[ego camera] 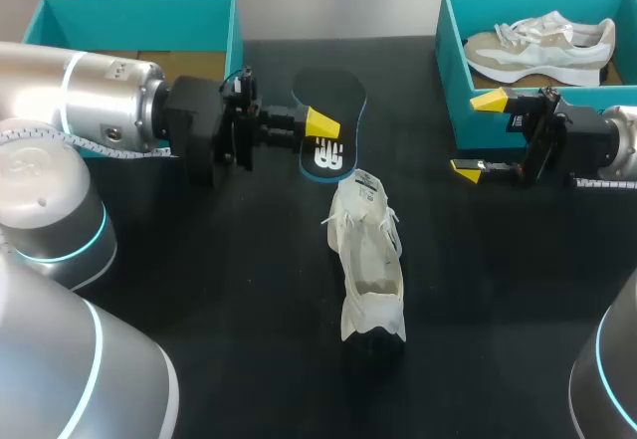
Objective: Take the shoe out of the shoebox, open the shoe tongue, remove and reinsert the insole, then place the shoe into the shoebox
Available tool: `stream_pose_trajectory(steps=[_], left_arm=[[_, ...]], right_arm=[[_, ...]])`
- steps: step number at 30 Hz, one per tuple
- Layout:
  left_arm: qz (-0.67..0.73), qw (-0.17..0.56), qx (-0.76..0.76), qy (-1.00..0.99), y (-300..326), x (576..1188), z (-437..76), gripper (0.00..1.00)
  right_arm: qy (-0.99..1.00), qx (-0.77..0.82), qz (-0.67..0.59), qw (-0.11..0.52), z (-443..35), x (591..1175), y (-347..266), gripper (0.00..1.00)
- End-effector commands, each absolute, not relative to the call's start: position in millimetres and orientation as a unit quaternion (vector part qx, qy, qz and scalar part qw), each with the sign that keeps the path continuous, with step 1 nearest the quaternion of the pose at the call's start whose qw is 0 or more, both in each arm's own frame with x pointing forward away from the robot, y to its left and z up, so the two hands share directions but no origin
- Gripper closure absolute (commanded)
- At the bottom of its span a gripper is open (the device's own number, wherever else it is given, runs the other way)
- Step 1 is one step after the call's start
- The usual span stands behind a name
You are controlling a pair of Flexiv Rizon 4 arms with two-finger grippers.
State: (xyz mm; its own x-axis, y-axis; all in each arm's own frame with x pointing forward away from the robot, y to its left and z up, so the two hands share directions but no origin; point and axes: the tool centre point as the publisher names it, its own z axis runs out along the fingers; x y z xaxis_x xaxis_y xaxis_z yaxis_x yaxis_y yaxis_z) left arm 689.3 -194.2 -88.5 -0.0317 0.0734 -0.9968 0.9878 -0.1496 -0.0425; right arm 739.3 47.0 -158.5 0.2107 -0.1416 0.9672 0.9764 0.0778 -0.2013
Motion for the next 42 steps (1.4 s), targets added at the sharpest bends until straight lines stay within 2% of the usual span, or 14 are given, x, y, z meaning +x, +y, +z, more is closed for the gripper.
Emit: stream_pose_trajectory(steps=[1, 10, 29, 42], left_arm=[[-0.498, 0.439, 0.570, 0.484, -198.8, 694.6, -103.1, 1.00], [-0.463, 0.489, 0.592, 0.443, -201.0, 703.5, -128.1, 1.00], [-0.463, 0.494, 0.590, 0.441, -206.1, 702.8, -151.5, 1.00], [-0.455, 0.490, 0.595, 0.446, -216.8, 702.7, -160.1, 1.00]], right_arm=[[-0.419, -0.496, -0.466, 0.601, -159.8, 740.3, 47.3, 0.00], [-0.425, -0.490, -0.476, 0.594, -163.0, 745.7, 60.1, 0.00], [-0.432, -0.482, -0.478, 0.594, -169.8, 746.5, 74.0, 0.00], [-0.435, -0.495, -0.478, 0.581, -164.4, 750.4, 115.1, 0.00]])
